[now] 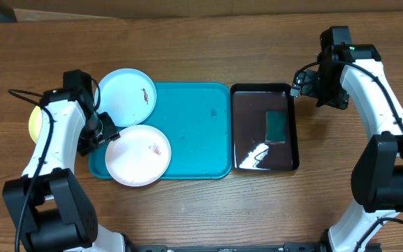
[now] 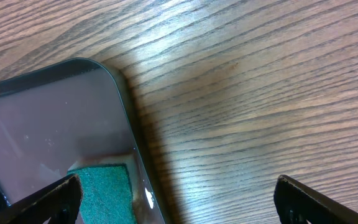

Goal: Clean dirty plates on tray and stack at the side
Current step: 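Move the left gripper to the white plate and pinch its rim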

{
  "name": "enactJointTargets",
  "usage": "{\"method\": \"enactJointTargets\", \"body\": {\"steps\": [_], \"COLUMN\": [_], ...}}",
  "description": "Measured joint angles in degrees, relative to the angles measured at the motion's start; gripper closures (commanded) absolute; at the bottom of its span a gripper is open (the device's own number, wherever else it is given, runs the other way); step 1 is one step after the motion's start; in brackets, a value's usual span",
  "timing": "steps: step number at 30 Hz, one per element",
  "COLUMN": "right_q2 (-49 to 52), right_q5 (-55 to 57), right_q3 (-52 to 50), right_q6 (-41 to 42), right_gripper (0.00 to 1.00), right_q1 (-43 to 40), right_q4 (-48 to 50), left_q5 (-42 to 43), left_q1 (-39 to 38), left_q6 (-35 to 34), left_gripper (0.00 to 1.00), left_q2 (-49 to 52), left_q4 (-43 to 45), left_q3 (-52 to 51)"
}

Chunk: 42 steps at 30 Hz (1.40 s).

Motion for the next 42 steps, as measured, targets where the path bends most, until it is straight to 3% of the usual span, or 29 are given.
{"method": "enactJointTargets", "body": {"steps": [20, 27, 28, 29, 42], "right_q2": [0.0, 0.0, 0.0, 0.0, 0.0], "right_q5": [0.0, 0.0, 0.0, 0.0, 0.0], "right_q3": [0.0, 0.0, 0.0, 0.0, 0.0], "right_q6": [0.0, 0.0, 0.0, 0.0, 0.0], "right_gripper": [0.0, 0.0, 0.0, 0.0, 0.0], "right_q1": [0.0, 0.0, 0.0, 0.0, 0.0], "right_q4": [0.2, 0.2, 0.2, 0.2, 0.2], "left_q5": [-1.4, -1.1, -0.7, -0.4, 19.5], "left_q1": [0.0, 0.0, 0.0, 0.0, -1.6], "left_q6": [-0.2, -0.3, -0.3, -0.3, 6.6], "left_gripper": [0.5, 0.86, 0.94, 0.96, 0.96], "left_q2": [0.0, 0.0, 0.0, 0.0, -0.2], "left_q4": [7.7, 9.9, 9.9, 9.9, 9.5], "left_q3": [-10.0, -14.3, -14.4, -14.4, -14.3]}}
